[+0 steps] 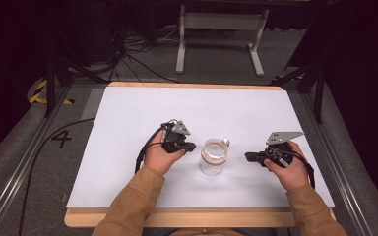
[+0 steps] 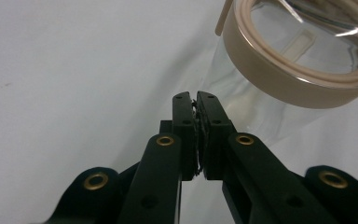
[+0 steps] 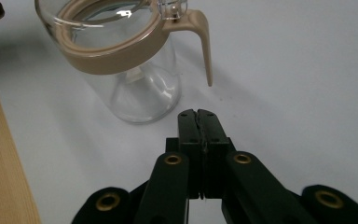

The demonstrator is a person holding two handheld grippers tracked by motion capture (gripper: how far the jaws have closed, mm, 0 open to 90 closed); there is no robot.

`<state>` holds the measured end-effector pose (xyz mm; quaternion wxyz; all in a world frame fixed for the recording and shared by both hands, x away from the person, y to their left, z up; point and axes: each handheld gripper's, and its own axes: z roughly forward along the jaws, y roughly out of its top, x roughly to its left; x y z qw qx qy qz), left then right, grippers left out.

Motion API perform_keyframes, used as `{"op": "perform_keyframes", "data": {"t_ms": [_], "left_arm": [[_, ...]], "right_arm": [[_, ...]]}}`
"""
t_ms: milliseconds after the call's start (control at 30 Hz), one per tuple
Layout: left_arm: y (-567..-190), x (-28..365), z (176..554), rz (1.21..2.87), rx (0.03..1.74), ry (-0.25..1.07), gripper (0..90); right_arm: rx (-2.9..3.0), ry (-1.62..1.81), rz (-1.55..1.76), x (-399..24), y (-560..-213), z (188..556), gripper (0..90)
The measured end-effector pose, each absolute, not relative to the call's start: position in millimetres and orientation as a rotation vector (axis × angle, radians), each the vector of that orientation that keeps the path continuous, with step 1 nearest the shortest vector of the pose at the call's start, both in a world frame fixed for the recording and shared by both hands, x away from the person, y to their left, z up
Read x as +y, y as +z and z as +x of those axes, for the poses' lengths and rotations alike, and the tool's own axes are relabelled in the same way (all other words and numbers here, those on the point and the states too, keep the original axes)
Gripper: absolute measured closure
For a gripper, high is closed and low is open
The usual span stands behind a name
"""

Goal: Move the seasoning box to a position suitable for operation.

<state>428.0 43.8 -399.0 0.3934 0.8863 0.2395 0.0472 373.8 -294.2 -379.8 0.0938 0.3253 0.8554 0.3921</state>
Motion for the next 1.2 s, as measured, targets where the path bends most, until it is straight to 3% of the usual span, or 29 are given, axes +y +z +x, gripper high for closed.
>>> {"op": "perform_keyframes", "data": {"t_ms": [467,1200], "left_arm": [[-412.9,35.1,430.4,2.174,0.629,0.078,89.6],[-411.4,29.6,425.1,2.212,0.596,0.063,89.8]], "right_arm": [[2.590,1.126,0.938,-280.0,-389.4,373.5,90.0],[2.567,1.140,0.946,-286.1,-385.3,373.8,90.0]]}}
